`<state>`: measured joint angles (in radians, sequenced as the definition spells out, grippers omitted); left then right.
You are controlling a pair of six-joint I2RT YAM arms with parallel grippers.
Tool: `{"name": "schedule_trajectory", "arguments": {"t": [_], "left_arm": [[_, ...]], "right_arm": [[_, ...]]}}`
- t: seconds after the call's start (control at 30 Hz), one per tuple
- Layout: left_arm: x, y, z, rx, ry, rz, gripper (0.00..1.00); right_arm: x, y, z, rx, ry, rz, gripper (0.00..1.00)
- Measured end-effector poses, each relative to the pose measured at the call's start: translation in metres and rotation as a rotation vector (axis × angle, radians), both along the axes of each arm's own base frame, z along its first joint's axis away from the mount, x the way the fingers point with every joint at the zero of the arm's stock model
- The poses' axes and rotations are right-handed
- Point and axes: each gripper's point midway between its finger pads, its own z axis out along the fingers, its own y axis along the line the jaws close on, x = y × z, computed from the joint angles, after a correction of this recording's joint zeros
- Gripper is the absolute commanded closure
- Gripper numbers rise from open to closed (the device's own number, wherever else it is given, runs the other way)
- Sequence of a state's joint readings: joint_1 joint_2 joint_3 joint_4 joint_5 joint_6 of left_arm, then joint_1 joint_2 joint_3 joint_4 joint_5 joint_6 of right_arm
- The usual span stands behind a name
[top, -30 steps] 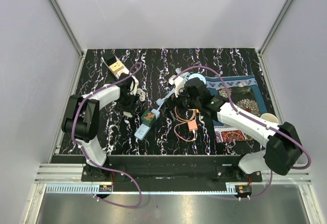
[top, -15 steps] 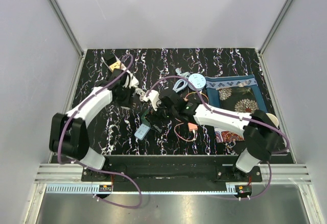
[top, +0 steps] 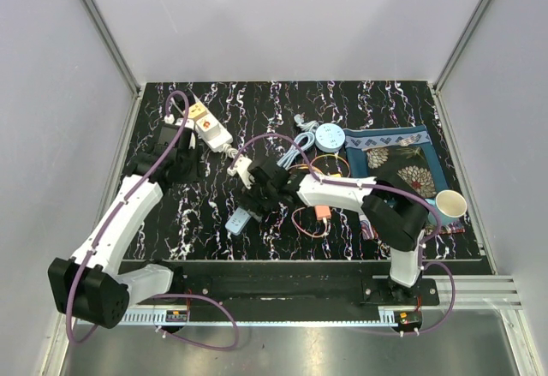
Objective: Insert the plug
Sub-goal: Pick up the plug from the center of the board, then adjust the socket at the center of the board, then adjust the plug.
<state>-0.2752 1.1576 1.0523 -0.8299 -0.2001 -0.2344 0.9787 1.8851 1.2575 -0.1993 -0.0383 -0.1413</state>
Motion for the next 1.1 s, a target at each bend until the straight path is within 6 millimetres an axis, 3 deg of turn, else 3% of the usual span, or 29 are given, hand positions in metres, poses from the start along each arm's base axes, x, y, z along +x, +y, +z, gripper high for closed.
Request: {"name": "schedule_trajectory", "arguments": {"t": [0.3,0.53,0.63,0.9,1.1], "left_arm": [[-0.007,0.004,0.008,0.006,-0.019,0.008,0.89],[-0.01,-0.003,0.02,-0.014,-0.065,-0.031,0.9],[-0.011,-0.009,0.028,-0.034,-0.099,-0.057,0.9],[-0.013,-0.046,0.052,-0.18,-0.209,-0.157,0.89],[-0.02,-0.084,0.072,-0.316,-0.268,-0.246,0.89]], "right_arm": [[0.012,-0.009,-0.002,-0.056,-0.081,-0.016,0.0],[0.046,-0.064,0.012,-0.102,-0.099,-0.131,0.0],[0.05,-0.074,0.043,-0.031,-0.089,-0.194,0.0],[0.026,-0.039,0.175,0.464,0.023,-0.293,0.04],[0.025,-0.024,0.209,0.72,0.191,-0.373,0.16]]}}
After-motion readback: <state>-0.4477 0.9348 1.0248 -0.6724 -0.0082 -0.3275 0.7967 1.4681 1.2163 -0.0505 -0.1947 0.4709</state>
